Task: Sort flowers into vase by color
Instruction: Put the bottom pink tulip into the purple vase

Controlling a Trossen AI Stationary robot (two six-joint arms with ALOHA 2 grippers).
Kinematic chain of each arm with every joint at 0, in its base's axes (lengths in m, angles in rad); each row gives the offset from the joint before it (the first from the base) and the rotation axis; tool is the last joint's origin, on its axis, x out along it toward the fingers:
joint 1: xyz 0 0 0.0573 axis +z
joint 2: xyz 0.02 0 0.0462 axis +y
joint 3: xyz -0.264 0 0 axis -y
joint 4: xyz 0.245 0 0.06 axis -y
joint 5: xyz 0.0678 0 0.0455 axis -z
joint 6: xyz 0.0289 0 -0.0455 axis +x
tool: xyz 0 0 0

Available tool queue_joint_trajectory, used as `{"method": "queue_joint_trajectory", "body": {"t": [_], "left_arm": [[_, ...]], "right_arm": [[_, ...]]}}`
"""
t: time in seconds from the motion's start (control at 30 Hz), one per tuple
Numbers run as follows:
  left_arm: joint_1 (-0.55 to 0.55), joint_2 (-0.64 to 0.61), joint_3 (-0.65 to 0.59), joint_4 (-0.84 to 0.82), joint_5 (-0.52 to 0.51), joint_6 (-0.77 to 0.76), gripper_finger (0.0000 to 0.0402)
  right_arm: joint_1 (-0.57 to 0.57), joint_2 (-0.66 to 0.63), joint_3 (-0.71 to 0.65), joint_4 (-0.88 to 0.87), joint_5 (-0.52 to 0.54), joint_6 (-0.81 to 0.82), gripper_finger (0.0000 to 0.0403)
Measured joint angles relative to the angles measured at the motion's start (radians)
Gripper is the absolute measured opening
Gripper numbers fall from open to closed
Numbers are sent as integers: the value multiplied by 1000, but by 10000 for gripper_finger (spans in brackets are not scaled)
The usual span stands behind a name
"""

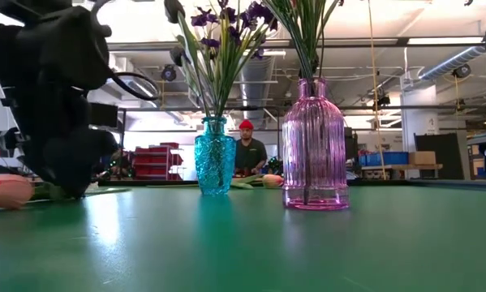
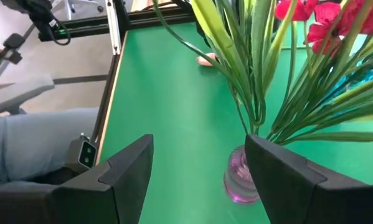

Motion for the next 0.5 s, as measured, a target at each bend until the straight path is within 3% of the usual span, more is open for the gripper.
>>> {"method": "queue_joint_trajectory", "body": {"t": [0.5], "left_arm": [[0,-10,100,-178,64,40,48]], "right_arm": [[0,0,0,-1,0,-47,244]]}}
